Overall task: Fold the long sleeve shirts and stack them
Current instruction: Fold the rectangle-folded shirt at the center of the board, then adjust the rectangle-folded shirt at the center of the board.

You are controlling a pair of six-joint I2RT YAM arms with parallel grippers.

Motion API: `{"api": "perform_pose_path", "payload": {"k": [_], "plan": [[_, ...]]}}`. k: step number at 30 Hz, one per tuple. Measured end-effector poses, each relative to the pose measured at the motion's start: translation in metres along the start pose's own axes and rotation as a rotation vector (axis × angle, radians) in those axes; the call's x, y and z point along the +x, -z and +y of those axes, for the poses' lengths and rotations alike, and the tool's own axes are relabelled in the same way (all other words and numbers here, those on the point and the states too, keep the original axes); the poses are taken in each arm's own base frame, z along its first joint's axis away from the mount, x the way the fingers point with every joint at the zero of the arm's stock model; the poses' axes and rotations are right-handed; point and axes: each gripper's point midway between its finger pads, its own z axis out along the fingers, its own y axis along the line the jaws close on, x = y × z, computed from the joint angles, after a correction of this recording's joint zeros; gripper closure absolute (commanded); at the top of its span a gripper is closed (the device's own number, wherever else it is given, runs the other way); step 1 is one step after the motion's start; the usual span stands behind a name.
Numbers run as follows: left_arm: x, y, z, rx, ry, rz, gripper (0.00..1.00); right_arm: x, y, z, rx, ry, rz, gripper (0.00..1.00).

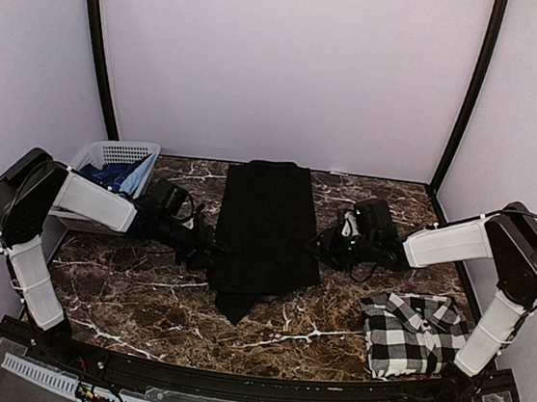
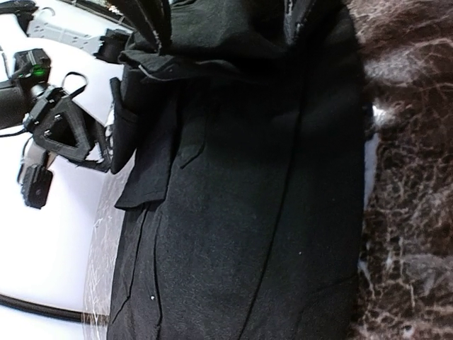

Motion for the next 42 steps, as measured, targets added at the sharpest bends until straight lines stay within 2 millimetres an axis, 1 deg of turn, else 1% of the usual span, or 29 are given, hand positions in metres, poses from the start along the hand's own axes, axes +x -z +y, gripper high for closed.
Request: {"api": "perform_pose_path", "payload": {"k": [4, 8, 9, 14, 18, 21, 24, 25, 27, 31, 36, 42], "plan": [[-0.001, 0.007, -0.002, -0.019, -0.035, -0.023, 0.40, -0.005, 0.007, 0.008, -0.006, 0.046, -0.012, 0.56], [0.000, 0.016, -0.011, -0.010, -0.084, -0.040, 0.46, -0.005, 0.010, 0.012, 0.011, 0.100, -0.010, 0.55], [0.000, 0.018, -0.013, -0.008, -0.100, -0.042, 0.50, -0.004, 0.010, 0.011, 0.021, 0.113, -0.007, 0.55], [0.003, 0.022, -0.011, -0.026, -0.153, -0.044, 0.56, 0.012, 0.007, 0.009, 0.078, 0.203, 0.029, 0.56], [0.001, 0.024, -0.008, -0.080, -0.235, -0.048, 0.58, 0.021, 0.006, 0.019, 0.106, 0.283, 0.047, 0.56], [-0.009, 0.028, -0.022, -0.088, -0.336, -0.073, 0.60, 0.024, 0.005, 0.025, 0.115, 0.322, 0.046, 0.56], [-0.019, 0.027, -0.033, -0.086, -0.429, -0.089, 0.62, 0.028, 0.008, 0.023, 0.138, 0.342, 0.052, 0.56], [-0.020, 0.025, -0.033, -0.088, -0.446, -0.088, 0.62, 0.028, 0.009, 0.023, 0.144, 0.346, 0.051, 0.56], [-0.021, 0.019, -0.027, -0.100, -0.481, -0.074, 0.61, 0.028, 0.011, 0.023, 0.151, 0.351, 0.046, 0.56], [-0.017, 0.011, -0.018, -0.105, -0.533, -0.035, 0.55, 0.025, 0.018, 0.026, 0.151, 0.363, 0.028, 0.56], [-0.012, 0.009, -0.023, -0.055, -0.596, -0.018, 0.50, 0.026, 0.023, 0.024, 0.155, 0.372, 0.020, 0.56], [-0.010, 0.007, -0.029, -0.019, -0.646, -0.020, 0.51, 0.031, 0.024, 0.015, 0.172, 0.372, 0.031, 0.57]]}}
